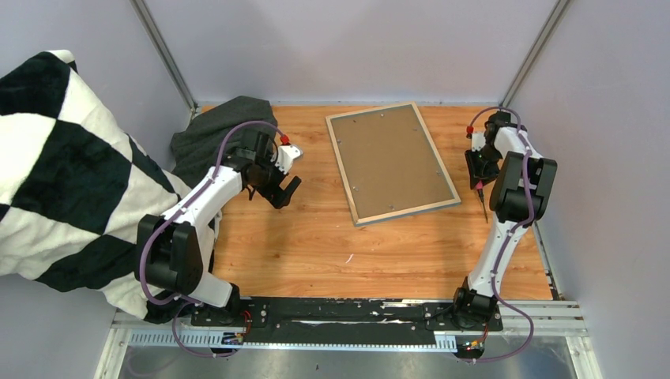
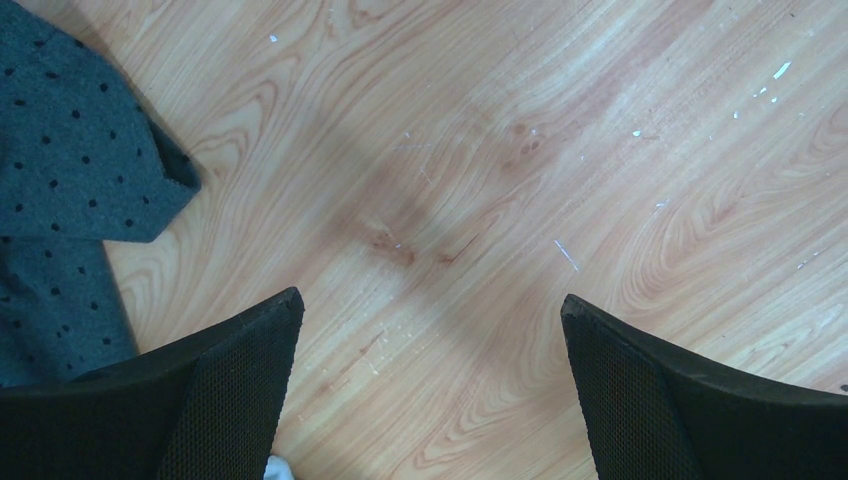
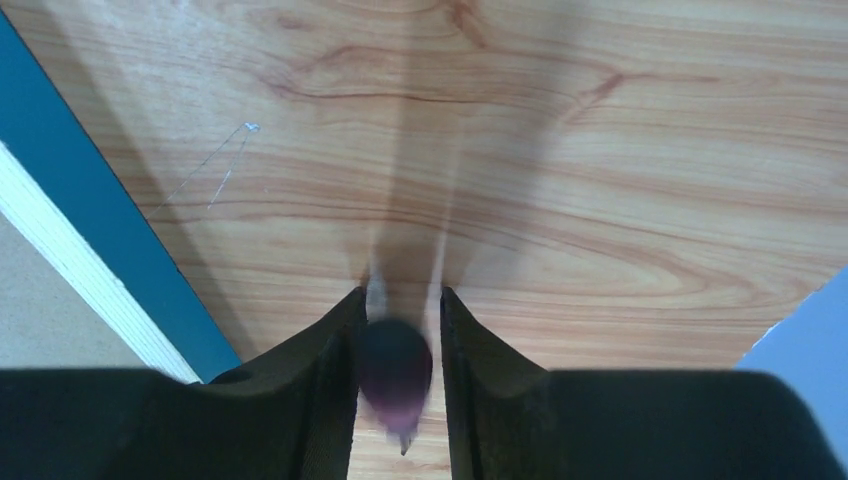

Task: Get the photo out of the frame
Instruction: Place the screwdriver at the center of the board, then turn over the photo frame at the center of the board.

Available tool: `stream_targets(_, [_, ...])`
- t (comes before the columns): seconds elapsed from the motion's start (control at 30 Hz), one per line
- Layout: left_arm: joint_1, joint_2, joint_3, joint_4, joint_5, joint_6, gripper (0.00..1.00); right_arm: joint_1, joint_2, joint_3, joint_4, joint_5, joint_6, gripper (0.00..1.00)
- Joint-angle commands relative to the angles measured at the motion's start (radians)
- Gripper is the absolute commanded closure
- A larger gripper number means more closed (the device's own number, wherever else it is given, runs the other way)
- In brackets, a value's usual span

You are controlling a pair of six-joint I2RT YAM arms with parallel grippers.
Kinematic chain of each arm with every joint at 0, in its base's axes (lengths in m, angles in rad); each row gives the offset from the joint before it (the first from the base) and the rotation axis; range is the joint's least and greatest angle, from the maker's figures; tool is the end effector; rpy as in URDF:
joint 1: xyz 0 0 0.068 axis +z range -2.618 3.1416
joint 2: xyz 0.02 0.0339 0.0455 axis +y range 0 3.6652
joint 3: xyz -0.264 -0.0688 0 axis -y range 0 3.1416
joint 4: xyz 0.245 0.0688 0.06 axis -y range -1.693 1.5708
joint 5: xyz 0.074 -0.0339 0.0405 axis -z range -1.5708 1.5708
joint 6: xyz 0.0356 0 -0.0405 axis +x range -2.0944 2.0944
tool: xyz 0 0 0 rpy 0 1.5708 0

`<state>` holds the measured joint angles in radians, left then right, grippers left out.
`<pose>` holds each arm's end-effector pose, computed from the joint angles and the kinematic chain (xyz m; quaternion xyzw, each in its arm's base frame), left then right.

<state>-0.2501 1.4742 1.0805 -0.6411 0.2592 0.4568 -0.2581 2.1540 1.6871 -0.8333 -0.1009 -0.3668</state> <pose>0.2876 -0.0829 0.2445 0.3631 0.8853 -0.0969 0.2740 0.4267 -0.1089 0.1717 -0.0606 0.9878 0.0061 0.1435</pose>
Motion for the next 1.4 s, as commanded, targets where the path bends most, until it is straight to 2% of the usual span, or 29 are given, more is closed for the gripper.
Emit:
stream_targets(0.0, [0.006, -0.020, -0.004, -0.007, 0.020, 0.009, 0.00, -0.014, 0.005, -0.060, 0.081, 0.030, 0.039, 0.60])
stream_targets(0.1, [0.005, -0.013, -0.006, -0.006, 0.018, 0.010, 0.00, -0.015, -0.015, -0.090, 0.100, 0.026, 0.038, 0.54])
stream_targets(0.43, [0.006, -0.005, -0.010, 0.001, 0.020, 0.006, 0.00, -0.014, -0.080, -0.113, 0.114, 0.018, 0.043, 0.44])
stream_targets(0.57, [0.006, -0.006, -0.012, 0.002, 0.024, 0.003, 0.00, -0.014, -0.127, -0.115, 0.114, 0.027, 0.043, 0.36])
stream_targets(0.6, [0.006, -0.007, -0.011, 0.004, 0.025, 0.003, 0.00, -0.015, -0.142, -0.114, 0.114, 0.027, 0.044, 0.27])
stream_targets(0.67, [0.006, -0.007, -0.010, 0.004, 0.026, 0.000, 0.00, -0.012, -0.172, -0.113, 0.112, 0.025, 0.046, 0.21])
stream_targets(0.87, [0.006, -0.002, -0.011, 0.008, 0.026, 0.000, 0.00, 0.027, -0.271, -0.104, 0.082, 0.020, 0.048, 0.14])
stream_targets(1.13, [0.006, -0.005, -0.011, 0.018, 0.000, -0.007, 0.00, 0.176, -0.408, -0.111, 0.069, 0.031, 0.088, 0.11])
stream_targets(1.37, [0.010, -0.060, -0.043, 0.094, -0.106, -0.019, 0.00, 0.458, -0.448, -0.142, 0.161, -0.014, 0.211, 0.13])
